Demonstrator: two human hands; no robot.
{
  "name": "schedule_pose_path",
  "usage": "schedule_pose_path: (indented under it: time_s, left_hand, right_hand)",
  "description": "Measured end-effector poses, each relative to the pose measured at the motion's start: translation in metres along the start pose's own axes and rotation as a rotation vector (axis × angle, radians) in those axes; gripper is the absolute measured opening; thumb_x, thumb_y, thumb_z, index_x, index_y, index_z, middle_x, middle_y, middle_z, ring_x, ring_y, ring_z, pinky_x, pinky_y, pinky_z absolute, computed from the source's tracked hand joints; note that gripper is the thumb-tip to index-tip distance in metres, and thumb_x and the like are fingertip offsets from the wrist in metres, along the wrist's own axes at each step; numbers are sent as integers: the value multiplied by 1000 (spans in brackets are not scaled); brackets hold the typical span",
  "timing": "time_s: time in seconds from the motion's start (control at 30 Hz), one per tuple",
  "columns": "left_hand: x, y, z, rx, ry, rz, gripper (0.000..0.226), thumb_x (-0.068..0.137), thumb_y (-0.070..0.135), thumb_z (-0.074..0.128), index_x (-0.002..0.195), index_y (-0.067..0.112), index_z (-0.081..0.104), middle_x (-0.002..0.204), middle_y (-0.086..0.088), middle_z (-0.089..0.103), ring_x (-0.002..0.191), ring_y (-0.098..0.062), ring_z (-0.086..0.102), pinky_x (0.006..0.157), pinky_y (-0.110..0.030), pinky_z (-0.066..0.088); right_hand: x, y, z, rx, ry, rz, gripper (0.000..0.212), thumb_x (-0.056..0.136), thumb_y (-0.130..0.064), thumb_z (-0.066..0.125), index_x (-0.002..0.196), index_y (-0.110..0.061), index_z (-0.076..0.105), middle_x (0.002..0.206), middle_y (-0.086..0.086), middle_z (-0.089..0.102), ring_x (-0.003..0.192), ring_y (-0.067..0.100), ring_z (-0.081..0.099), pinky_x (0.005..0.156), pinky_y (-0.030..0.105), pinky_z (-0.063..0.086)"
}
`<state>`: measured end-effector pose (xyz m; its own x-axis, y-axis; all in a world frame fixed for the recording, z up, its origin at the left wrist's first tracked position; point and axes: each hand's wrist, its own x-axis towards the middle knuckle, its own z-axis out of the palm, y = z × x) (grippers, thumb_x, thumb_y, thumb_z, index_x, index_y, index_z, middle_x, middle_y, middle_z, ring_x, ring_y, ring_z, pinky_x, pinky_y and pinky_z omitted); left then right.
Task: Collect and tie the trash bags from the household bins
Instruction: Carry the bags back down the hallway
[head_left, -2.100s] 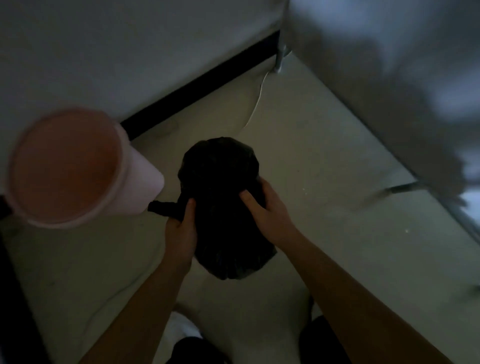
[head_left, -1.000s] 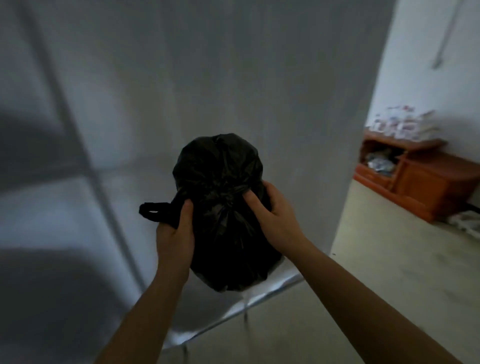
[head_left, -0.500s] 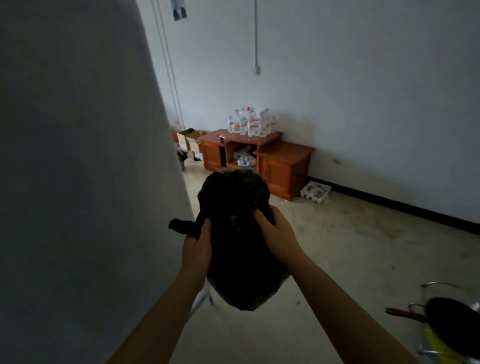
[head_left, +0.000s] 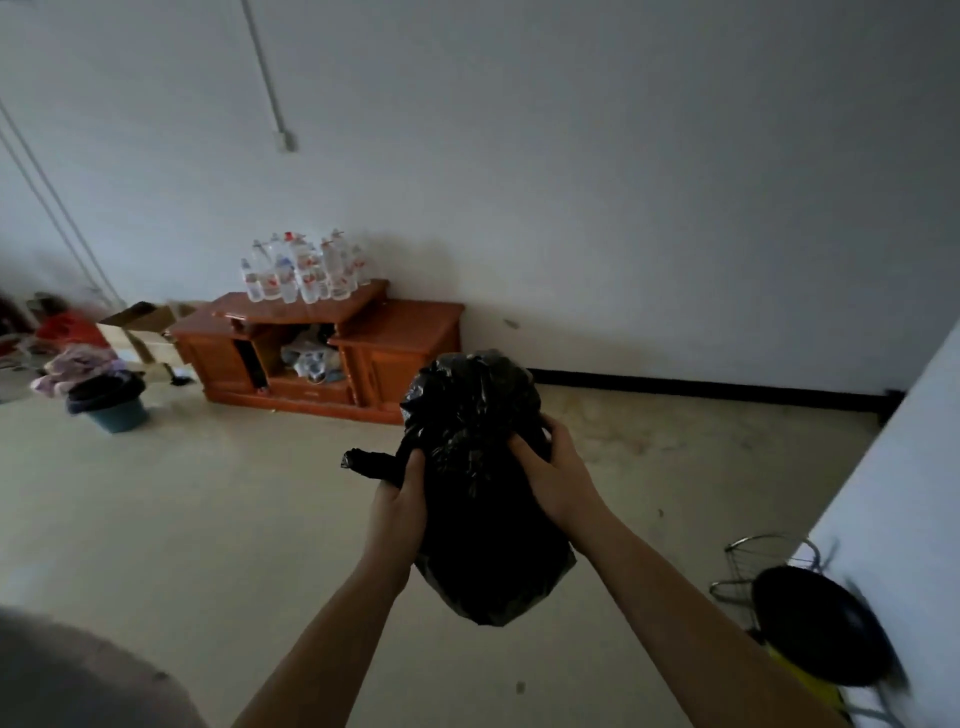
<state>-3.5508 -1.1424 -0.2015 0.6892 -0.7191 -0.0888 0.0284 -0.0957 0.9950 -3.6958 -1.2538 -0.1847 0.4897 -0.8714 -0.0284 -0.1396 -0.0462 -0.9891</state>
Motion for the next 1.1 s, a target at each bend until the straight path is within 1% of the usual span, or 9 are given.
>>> schedule_pose_path:
  time_s: [0.13,0.23,0.4,0.53,0.67,0.8,0.93,1.03,1.1]
  left_hand:
    - [95,20,61,55,-165,36,41,105,41,42,139,21,53,129,-3,65,121,-20,59,107,-45,46]
    - [152,29,124,123,-329,50,48,106,43,38,146,20,46,138,-4,58,130,-22,52,112,-44,42]
    - [251,29,256,208,-569,-41,43,106,45,34,138,21,52,116,5,64,102,-10,61,90,-28,47]
    - [326,20,357,326,-634,-62,35,107,42,31,118,20,57,96,8,65,85,-6,62,69,-21,51]
    - [409,27,444,440,-632,-58,52,103,53,35,102,13,69,96,-10,73,90,-28,70,85,-48,55]
    - [488,57,540,520,-596,71,51,103,52,39,72,14,51,67,-13,56,63,-29,55,64,-33,36]
    - [543,76,623,558,-627,216,31,106,42,39,83,31,57,65,-13,56,50,-24,47,54,-31,29]
    - [583,65,696,564,-635,258,37,105,43,39,99,19,67,76,-4,67,55,-17,55,51,-27,35]
    - [611,53,749,562,-676,236,40,105,43,40,94,16,67,77,2,72,64,-13,64,53,-32,47]
  right_hand:
    - [63,-7,-37,65,125,59,54,93,-48,60,131,-34,24,107,-14,57,94,5,62,72,22,47]
    - [108,2,-80,16,254,92,40,97,-45,55,125,-30,31,109,-4,61,94,10,64,73,27,49]
    - [212,53,-166,-192,498,99,20,101,-31,45,115,-21,57,105,-3,64,90,7,59,71,23,44]
    - [300,98,-242,-346,602,122,20,102,-30,42,107,-22,59,107,-2,57,89,18,58,74,32,42]
    - [389,109,-317,-508,585,160,22,102,-32,40,110,-22,59,105,-3,56,86,18,59,74,34,47]
    - [478,94,-390,-547,626,137,21,101,-32,40,105,-21,57,93,-3,63,79,15,62,72,38,54]
    - [542,89,-456,-556,634,123,19,100,-31,43,103,-21,58,90,-4,64,78,15,63,68,35,52]
    - [590,103,-512,-563,669,126,15,100,-27,46,100,-20,59,78,-7,61,68,9,58,58,25,42]
    - [624,121,-551,-568,701,163,14,100,-27,46,100,-20,59,76,-7,60,67,8,57,56,25,41]
